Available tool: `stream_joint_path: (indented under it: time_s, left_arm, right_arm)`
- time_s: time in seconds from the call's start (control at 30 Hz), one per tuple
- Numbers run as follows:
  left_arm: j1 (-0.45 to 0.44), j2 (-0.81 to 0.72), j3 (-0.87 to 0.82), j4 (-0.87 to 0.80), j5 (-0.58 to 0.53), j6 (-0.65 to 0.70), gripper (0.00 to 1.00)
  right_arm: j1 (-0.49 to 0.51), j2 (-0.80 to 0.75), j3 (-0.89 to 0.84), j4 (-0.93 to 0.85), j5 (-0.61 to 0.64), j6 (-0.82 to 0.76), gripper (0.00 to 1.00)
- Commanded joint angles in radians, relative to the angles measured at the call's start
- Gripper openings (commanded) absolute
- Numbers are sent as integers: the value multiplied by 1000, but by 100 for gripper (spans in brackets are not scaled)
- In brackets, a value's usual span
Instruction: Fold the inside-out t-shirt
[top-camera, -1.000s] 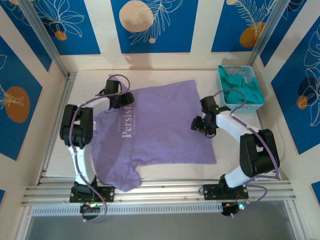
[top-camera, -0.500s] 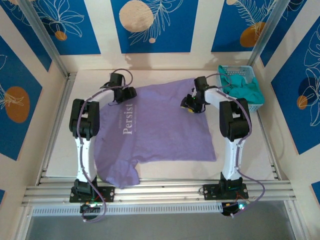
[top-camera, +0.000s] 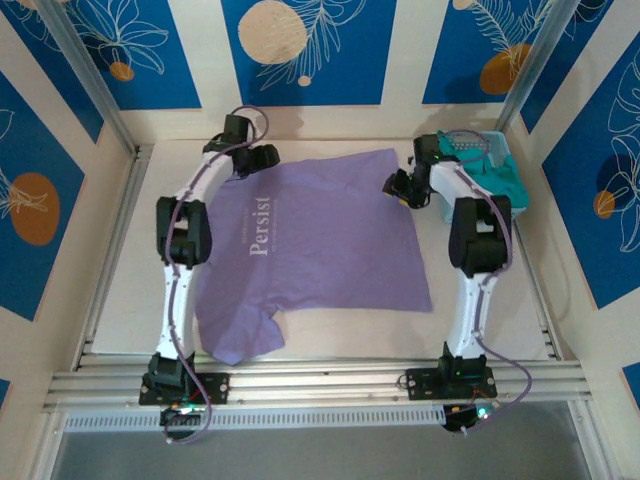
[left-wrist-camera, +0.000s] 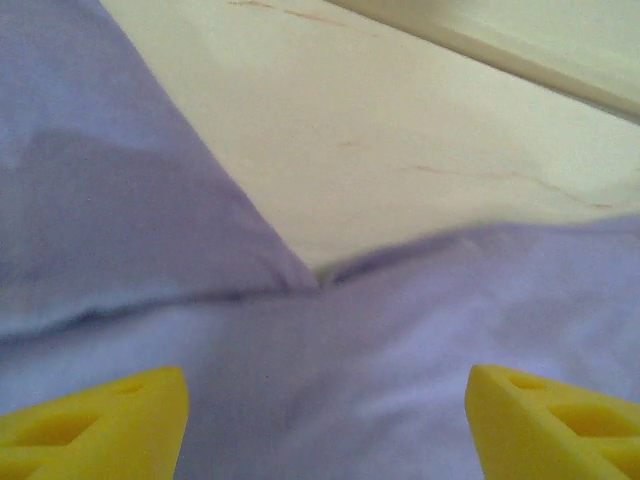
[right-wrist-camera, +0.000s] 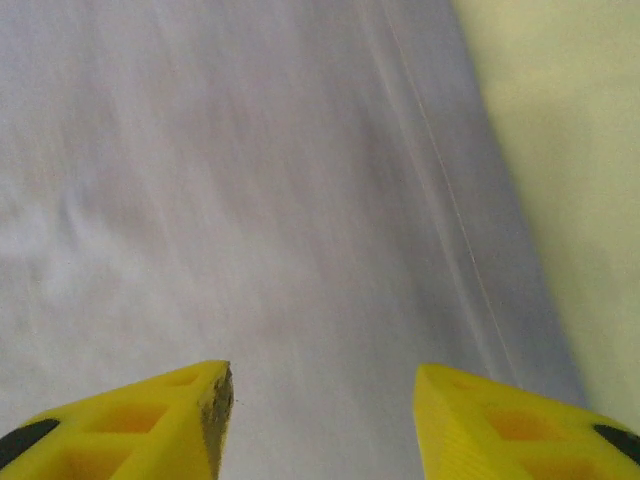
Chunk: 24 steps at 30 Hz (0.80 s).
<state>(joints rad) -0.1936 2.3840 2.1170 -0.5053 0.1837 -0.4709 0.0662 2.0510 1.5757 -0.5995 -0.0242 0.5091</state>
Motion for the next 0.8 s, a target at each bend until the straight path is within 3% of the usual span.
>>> stream_joint_path:
  time_s: [0.0,0.1,0.3,0.43,0.63,0.73,0.77]
  left_arm:
    - [-16,-339,-320,156,40,-45,73]
    - [-39,-599,-700,332,8,-121,73]
    - [-117,-895,-1049,210,-100,-102,74]
    - [-161,-1005,-1169,102,-118,-131,73]
    - [-214,-1113,-1271,-106,-202,-154,74]
    - [-218,-1177,-1327,-223,-241,-186,74]
    - [-220,-1198,-1344,-265,-253,-202,74]
  right_arm:
    - [24,-268,-274,-49,64,-11,55]
    - [38,-422,-494,-128,127,11,56]
    - [35,-623,-742,-189,187,112,59]
    - [34,-624,-782,-223,246,151,59]
    - [34,-546,-806,-196,206,152,59]
    - [38,-519,-810,-179,169,143,50]
    - [38,-519,-811,-174,156,140,41]
